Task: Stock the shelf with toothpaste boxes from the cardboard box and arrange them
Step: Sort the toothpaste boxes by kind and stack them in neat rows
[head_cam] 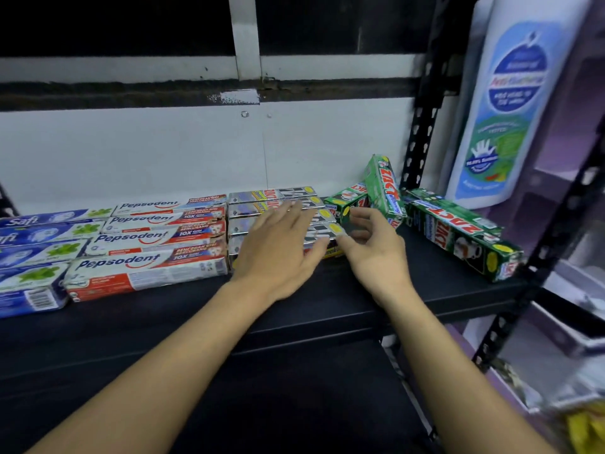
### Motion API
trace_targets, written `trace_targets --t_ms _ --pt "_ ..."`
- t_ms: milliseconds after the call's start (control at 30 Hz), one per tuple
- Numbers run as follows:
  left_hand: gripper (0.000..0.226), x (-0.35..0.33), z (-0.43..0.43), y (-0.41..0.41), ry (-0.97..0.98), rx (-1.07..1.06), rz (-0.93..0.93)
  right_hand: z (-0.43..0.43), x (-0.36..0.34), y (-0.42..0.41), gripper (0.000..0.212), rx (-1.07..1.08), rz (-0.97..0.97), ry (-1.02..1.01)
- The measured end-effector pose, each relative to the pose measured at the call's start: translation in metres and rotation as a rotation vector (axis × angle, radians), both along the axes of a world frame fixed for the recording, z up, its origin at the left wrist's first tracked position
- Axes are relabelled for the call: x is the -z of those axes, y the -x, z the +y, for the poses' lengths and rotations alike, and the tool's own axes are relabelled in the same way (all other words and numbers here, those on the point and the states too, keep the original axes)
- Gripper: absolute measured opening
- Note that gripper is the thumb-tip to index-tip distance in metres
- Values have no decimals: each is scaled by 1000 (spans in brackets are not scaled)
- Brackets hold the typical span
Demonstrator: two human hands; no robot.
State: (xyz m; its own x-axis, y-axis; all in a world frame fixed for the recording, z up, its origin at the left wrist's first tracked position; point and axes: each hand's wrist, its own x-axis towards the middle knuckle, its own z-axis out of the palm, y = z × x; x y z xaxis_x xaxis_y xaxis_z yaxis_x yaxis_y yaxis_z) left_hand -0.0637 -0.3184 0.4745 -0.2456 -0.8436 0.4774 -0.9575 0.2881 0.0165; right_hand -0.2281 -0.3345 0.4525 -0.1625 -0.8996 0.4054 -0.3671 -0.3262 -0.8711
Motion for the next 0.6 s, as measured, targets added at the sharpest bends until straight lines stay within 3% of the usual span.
trace_targets --t_ms 133,233,300,433,533,600 --pt "63 17 -10 13 -24 -14 -48 1 -5 19 36 104 15 71" --pt "56 20 -11 11 -17 -5 -57 -11 -17 44 33 276 133 148" --pt "53 20 -11 11 -10 -7 -52 -25 -24 56 35 329 241 92" --pt "52 19 -11 12 -9 -14 -44 -55 -19 56 49 255 445 -62" --pt "51 21 -11 11 4 -13 -16 -65 -17 51 61 254 459 -59" --pt "51 21 -11 10 7 -9 -4 -66 -18 49 57 271 481 -44"
